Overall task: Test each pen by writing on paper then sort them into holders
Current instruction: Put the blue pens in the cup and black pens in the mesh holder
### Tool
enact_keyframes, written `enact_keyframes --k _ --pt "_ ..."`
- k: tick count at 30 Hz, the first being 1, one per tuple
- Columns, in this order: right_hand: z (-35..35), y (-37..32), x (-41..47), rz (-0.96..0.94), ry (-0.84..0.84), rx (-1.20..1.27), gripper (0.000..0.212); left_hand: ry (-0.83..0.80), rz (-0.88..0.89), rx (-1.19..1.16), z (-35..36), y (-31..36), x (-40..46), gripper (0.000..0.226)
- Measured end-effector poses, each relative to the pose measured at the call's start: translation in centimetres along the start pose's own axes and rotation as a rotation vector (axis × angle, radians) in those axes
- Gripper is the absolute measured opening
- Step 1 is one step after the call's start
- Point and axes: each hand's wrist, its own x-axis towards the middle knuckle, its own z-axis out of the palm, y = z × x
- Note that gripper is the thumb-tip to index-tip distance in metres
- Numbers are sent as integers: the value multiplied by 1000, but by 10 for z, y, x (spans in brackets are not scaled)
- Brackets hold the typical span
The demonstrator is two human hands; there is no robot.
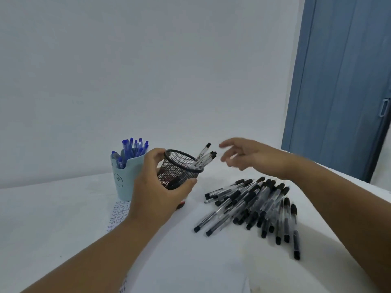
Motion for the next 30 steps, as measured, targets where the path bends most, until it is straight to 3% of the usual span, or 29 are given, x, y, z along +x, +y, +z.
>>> enact_keyframes --k 6,8,12,15,22,25,30 --pt "14 6 -8 98 -308 -327 75 12 -14 -8 1 -2 2 72" --pt "19 -3 -6 49 -285 -386 69 12 -10 1 1 -1 2 72" --pt "34 -15 -8 -134 -302 -413 33 15 -8 -8 1 1 0 72" --pt "44 -20 -14 -171 -314 -426 14 12 -13 -29 1 2 0 71" --pt "41 -16 -11 -234 -90 -372 1 15 -21 -43 -1 2 -1 71" --pt "30 -20 -17 -232 11 -307 11 22 -32 -55 -2 2 -1 71" --pt "33 -26 -32 -145 -215 -456 43 19 -34 -61 -2 1 -2 71"
